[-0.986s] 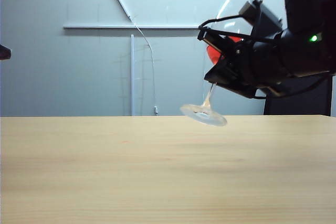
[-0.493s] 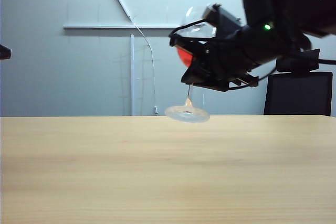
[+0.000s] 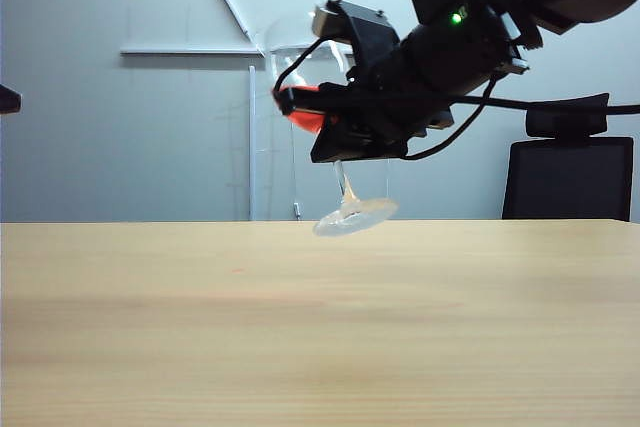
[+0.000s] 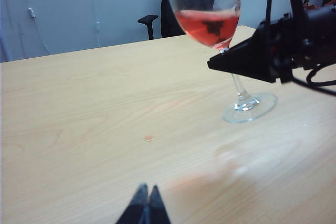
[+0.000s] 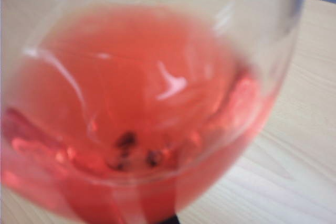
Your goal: Gently pick up the goblet, rotate it counterclockwise for two full turns (viewing from above), and then place it back on the table.
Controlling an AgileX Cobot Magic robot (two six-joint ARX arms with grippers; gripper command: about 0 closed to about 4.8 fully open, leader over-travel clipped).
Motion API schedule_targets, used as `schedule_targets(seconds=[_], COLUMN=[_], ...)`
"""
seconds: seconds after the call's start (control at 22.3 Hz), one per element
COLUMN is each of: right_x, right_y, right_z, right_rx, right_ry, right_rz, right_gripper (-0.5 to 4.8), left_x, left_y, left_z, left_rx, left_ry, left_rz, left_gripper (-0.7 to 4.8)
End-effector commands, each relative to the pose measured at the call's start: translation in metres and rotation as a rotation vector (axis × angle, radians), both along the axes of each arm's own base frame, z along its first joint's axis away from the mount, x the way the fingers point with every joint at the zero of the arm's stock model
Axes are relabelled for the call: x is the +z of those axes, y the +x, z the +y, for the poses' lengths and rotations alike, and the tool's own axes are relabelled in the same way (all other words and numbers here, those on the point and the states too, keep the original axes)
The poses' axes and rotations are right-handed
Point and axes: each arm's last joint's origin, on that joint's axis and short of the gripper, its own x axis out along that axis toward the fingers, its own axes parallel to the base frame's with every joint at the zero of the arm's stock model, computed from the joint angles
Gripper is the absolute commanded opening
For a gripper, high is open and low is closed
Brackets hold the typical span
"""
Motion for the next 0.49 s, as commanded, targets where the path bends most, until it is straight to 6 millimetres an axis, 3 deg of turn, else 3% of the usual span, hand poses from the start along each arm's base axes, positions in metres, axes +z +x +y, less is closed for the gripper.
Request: schedule_targets(seconds=[0.04, 0.49], right_x=[0.014, 0.005], right_y=[-0.010, -0.057], right_z=[0.008, 0.000], right_rx=[0.009, -0.056], right_ry=[0.006, 0.131], right_rz=[-0.116, -0.305], right_gripper=[-0.04, -0.04], left_x=[0.003, 0.006], left_y=[-0.001, -0.003], left_z=[0.000, 0.001], left_rx=[-0.003, -0.002], left_ry=[-0.011, -0.032], left_rz=[-0.019, -0.052], left_gripper=[-0.05, -0.05])
